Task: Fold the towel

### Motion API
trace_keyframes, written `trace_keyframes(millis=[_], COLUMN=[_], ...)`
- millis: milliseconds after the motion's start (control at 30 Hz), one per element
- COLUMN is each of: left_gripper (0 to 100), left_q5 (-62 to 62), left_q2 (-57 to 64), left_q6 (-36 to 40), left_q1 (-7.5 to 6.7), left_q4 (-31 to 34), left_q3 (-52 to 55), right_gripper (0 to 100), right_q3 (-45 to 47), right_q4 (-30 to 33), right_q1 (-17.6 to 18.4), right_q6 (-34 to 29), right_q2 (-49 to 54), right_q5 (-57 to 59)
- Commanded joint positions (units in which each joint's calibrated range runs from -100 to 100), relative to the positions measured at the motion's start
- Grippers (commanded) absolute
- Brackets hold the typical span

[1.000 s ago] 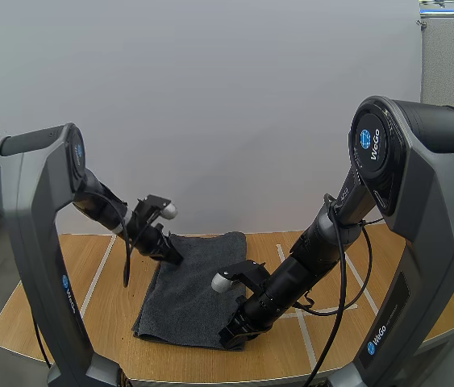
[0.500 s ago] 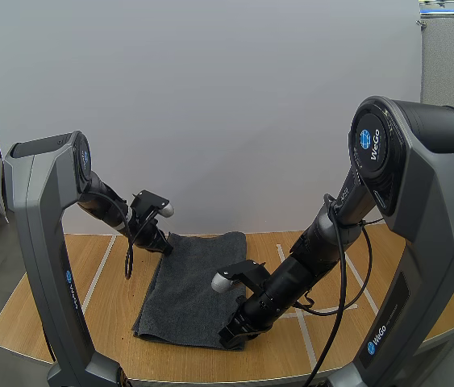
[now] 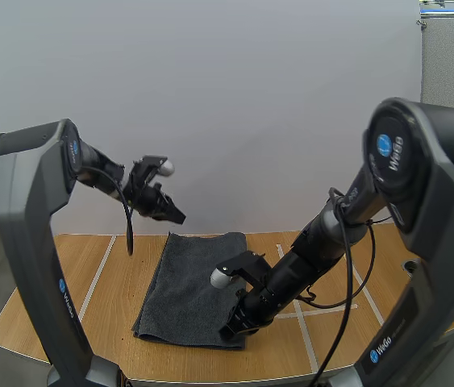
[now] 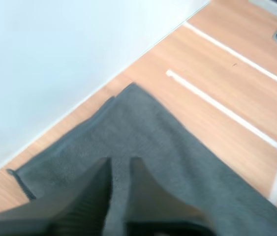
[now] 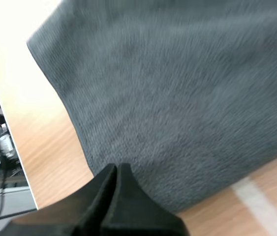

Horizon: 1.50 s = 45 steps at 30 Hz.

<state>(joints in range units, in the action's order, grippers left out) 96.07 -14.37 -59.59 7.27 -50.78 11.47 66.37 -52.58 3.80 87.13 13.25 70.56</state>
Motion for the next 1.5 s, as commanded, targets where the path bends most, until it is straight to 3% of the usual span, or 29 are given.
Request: trace_keyframes(millis=[0,67,100,400,633,1100,1467], left_gripper=[76,93,96,96,95,95,95], left_q5=[3.93,3.93,3.93,3.93,3.93,3.93,3.93], left_q2=[5.23,8.09,9.03,20.57,28.73,32.42,48.90], left_q6=[2.55,3.87,4.16,6.53,8.87,8.79,8.79], left_q1=[0.03,0.03,0.03,0.10,0.10,0.10,0.10], left_q4=[1.65,3.16,3.97,7.04,9.21,9.34,9.45], left_q3=[-0.29,-0.29,-0.29,1.57,2.66,2.66,2.66], right_gripper=[0,0,0,0,0,0,0], right_q3=[0.26,-0.64,-1.28,-10.74,-15.19,-16.10,-16.10], right_q4=[0.62,1.81,2.25,1.86,-0.50,-3.47,-2.83], right_q1=[0.02,0.02,-0.15,-3.97,-6.35,-6.31,-6.31], right_q6=[-2.58,-4.61,-5.76,-11.16,-11.55,-12.25,-13.12], right_q2=[6.18,8.72,9.57,11.71,11.71,11.71,11.71], right_q5=[-5.77,-9.32,-9.91,-6.77,-6.77,-5.46,-4.54])
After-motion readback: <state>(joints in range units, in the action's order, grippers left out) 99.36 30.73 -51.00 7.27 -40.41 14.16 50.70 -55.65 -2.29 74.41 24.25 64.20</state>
